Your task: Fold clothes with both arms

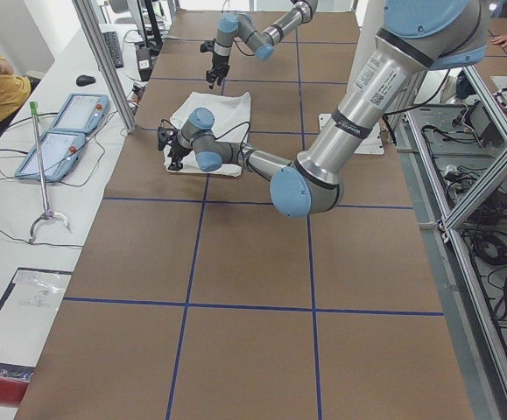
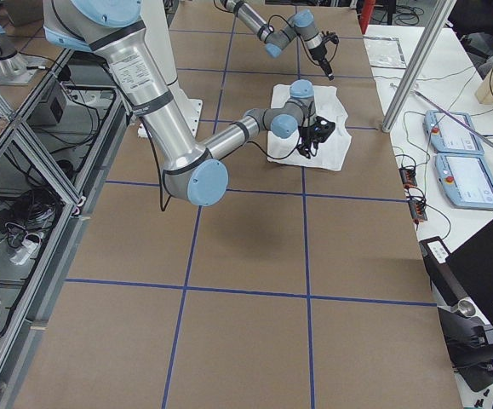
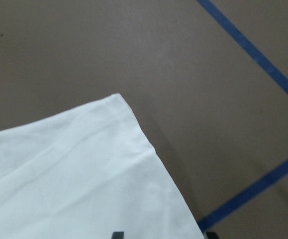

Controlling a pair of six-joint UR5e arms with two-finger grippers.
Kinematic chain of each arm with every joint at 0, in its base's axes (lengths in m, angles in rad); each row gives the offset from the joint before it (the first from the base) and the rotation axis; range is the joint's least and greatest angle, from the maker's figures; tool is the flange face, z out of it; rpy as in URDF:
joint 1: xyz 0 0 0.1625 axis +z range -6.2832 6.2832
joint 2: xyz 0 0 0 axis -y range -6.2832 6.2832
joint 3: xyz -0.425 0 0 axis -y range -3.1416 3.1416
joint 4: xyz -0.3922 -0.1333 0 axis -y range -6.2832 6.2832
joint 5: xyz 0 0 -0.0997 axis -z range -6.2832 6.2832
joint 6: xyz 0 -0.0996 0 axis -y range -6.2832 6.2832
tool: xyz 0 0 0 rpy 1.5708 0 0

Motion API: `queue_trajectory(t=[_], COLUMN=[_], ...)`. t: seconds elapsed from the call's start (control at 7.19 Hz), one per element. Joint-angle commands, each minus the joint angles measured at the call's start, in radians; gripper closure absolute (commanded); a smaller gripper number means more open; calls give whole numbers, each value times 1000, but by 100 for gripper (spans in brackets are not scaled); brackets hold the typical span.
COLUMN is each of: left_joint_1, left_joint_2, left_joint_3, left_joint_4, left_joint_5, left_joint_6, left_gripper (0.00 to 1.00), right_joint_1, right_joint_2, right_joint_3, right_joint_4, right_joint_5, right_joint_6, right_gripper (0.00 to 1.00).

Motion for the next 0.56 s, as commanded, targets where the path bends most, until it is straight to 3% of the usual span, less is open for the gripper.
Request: queue_trajectory(t=[0.0, 0.14, 0.42], left_joint_1=[1, 3, 3], left_joint_2=[-1, -1, -1], left_joint_3=[-6, -8, -8], left_joint_4=[-2, 0, 1], left_joint_5=[0, 0, 1], left_joint_6=[1, 1, 4], left_gripper=[38, 38, 38], right_joint_1=[-78, -93, -112], right_joint_2=[-162, -205, -198], right_joint_3=[146, 152, 152], right_joint_4=[107, 169, 172], right_joint_5=[-18, -27, -41], right_joint_6=[185, 217, 222], right_gripper=[33, 33, 32])
